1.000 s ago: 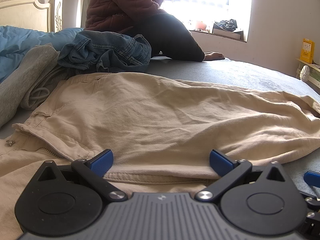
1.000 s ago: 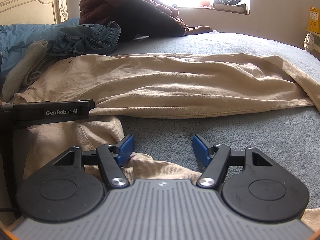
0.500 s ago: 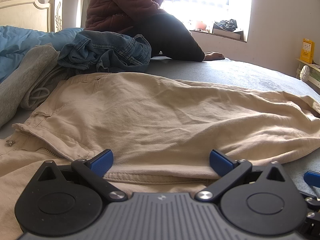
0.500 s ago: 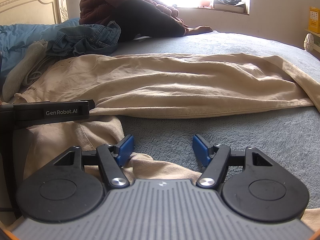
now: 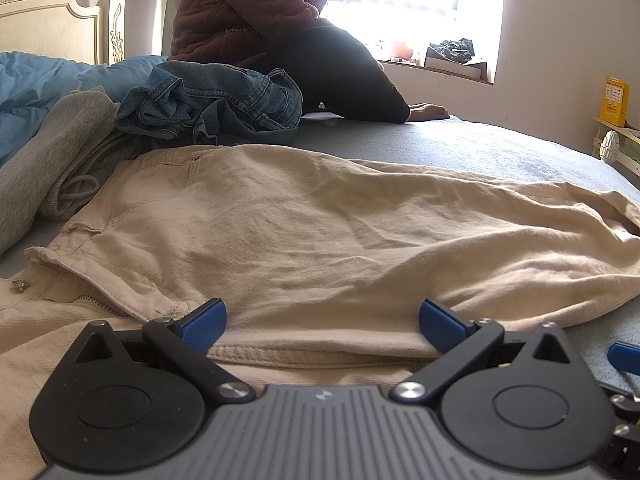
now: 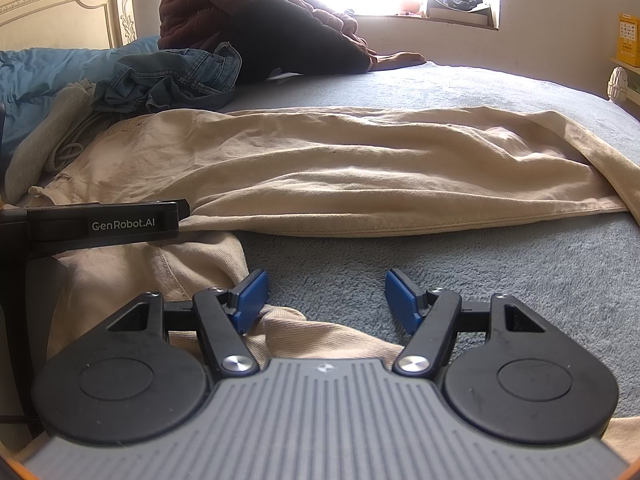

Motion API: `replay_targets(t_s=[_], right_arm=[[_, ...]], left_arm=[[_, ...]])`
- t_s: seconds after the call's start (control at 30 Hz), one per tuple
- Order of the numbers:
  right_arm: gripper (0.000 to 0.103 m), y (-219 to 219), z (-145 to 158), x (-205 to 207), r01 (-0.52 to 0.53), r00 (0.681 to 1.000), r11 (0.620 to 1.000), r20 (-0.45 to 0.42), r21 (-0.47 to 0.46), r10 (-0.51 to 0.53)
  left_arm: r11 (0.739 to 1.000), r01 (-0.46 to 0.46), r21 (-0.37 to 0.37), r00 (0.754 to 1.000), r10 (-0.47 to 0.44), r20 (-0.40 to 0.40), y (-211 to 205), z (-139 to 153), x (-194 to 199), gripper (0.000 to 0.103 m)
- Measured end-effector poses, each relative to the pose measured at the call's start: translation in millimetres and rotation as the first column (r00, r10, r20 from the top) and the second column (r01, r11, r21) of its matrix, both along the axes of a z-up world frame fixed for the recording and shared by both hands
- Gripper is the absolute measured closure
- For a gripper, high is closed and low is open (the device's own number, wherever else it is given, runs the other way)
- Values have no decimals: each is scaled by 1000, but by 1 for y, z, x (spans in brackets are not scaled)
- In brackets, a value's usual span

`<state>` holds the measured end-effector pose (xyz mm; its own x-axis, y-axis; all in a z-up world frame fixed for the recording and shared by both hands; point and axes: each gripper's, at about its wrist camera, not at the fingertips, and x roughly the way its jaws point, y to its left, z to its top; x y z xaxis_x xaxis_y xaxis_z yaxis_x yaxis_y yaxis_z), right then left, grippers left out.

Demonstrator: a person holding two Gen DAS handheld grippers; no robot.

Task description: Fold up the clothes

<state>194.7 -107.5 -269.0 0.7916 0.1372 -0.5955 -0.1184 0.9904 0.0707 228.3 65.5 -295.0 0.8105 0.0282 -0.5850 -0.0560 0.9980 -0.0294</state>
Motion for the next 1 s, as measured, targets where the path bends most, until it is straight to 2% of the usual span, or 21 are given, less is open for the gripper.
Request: replay_targets(t_s=[1.0], right_arm=[[37,0,0,0,0,1000,1000,4,-7,0]], left_arm=[[1000,-1,0,1000,1,0,0,0,0,0]])
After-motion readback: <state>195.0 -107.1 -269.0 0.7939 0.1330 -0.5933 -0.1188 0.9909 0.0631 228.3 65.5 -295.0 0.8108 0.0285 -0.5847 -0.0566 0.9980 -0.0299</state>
